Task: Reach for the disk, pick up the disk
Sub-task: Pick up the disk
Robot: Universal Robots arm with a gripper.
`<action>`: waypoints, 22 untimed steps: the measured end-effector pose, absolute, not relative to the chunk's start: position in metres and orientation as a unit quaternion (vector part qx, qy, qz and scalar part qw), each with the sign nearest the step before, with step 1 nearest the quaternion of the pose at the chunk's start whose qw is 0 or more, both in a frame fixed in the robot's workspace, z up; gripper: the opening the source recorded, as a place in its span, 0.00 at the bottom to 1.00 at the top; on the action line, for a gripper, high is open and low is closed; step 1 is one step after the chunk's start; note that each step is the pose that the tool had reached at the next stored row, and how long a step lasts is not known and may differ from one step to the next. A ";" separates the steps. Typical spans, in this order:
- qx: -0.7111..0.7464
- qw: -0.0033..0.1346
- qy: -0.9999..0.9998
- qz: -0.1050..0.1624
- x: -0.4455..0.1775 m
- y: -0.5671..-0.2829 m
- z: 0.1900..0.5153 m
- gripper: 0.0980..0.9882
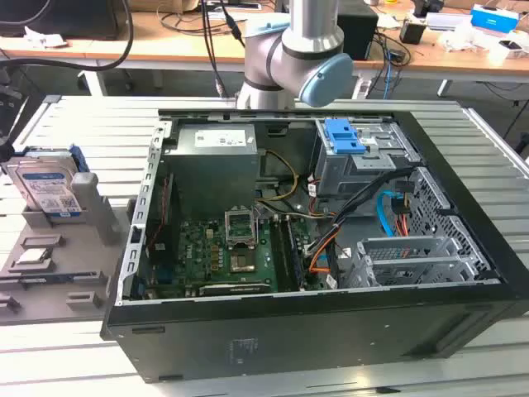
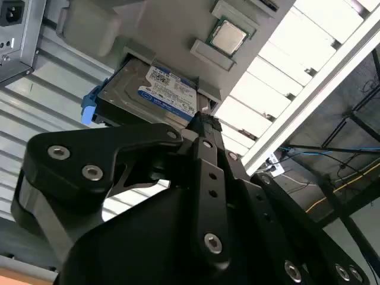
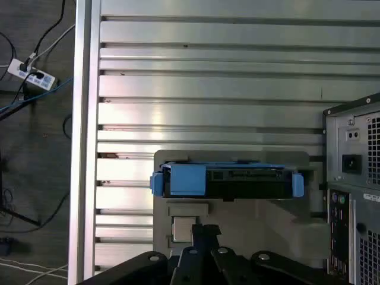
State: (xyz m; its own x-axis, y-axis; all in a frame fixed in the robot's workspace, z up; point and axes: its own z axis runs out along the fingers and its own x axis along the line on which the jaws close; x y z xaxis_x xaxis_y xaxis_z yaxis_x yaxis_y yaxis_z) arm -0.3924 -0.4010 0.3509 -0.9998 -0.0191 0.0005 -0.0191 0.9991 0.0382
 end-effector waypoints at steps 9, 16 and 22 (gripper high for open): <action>0.105 0.002 -0.994 -0.019 -0.392 -0.401 0.351 0.01; 0.163 0.003 -0.986 -0.019 -0.392 -0.401 0.351 0.01; 0.211 0.004 -0.977 -0.019 -0.392 -0.401 0.351 0.01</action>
